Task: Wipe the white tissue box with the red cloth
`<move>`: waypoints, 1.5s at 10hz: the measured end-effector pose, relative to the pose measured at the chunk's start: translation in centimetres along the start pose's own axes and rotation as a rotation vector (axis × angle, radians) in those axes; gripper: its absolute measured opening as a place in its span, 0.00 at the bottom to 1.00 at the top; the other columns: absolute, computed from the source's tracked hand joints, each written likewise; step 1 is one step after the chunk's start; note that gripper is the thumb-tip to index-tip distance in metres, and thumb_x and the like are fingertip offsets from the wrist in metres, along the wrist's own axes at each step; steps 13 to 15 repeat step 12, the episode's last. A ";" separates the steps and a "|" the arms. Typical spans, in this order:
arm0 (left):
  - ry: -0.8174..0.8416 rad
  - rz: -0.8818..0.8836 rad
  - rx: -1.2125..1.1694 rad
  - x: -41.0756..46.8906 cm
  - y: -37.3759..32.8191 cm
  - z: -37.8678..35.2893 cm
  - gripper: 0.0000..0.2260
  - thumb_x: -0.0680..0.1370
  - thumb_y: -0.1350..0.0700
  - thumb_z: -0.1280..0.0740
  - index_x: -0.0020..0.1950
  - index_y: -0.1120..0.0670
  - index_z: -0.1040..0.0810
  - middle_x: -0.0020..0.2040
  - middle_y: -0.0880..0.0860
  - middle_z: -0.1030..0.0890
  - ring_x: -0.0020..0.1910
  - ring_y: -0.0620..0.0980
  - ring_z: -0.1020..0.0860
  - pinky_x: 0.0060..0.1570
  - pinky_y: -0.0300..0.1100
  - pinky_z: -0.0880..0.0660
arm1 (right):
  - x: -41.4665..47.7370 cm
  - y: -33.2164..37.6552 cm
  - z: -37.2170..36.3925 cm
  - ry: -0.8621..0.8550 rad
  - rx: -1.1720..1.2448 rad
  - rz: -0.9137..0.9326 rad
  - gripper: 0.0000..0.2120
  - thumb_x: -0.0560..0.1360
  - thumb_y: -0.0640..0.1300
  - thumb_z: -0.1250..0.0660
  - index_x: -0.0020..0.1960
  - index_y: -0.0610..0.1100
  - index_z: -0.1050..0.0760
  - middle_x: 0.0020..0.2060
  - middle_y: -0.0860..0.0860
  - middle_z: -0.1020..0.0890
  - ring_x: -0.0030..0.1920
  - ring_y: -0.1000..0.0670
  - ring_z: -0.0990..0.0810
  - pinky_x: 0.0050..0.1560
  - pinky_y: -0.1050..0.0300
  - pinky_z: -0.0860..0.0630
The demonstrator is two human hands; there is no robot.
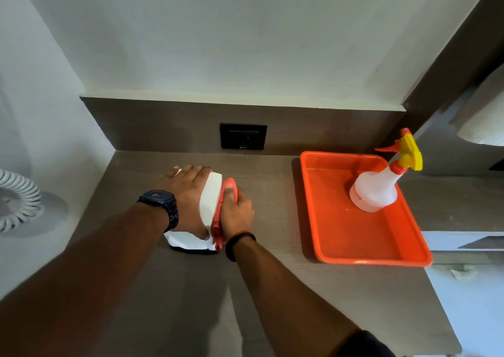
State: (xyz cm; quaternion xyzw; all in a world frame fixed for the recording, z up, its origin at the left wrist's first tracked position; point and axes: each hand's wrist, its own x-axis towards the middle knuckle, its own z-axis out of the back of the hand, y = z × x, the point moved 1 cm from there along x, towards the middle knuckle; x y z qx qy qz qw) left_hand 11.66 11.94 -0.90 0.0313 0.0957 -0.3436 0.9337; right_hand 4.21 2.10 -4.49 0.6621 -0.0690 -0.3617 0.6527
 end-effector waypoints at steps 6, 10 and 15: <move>-0.130 -0.177 -0.229 3.5 -11.4 2.8 0.62 0.54 0.20 0.40 0.77 0.54 0.52 0.79 0.57 0.48 0.77 0.56 0.51 0.76 0.53 0.56 | 5.6 2.2 20.7 -0.270 -0.511 0.258 0.24 0.79 0.62 0.47 0.57 0.46 0.22 0.50 0.41 0.15 0.52 0.38 0.18 0.56 0.43 0.22; 0.103 -0.305 -0.205 7.7 -19.3 -4.5 0.64 0.54 0.21 0.35 0.77 0.54 0.59 0.79 0.56 0.55 0.78 0.55 0.54 0.76 0.55 0.51 | 9.4 -3.5 20.9 0.053 -1.292 0.225 0.23 0.80 0.58 0.49 0.73 0.52 0.37 0.76 0.47 0.35 0.75 0.37 0.40 0.70 0.36 0.38; 0.064 -0.288 -0.215 7.0 -18.5 -2.3 0.63 0.54 0.21 0.34 0.77 0.53 0.55 0.79 0.56 0.49 0.77 0.56 0.49 0.76 0.55 0.48 | 9.1 -1.4 20.7 -0.005 -1.137 0.199 0.27 0.78 0.56 0.41 0.76 0.53 0.40 0.79 0.49 0.40 0.79 0.38 0.48 0.75 0.36 0.46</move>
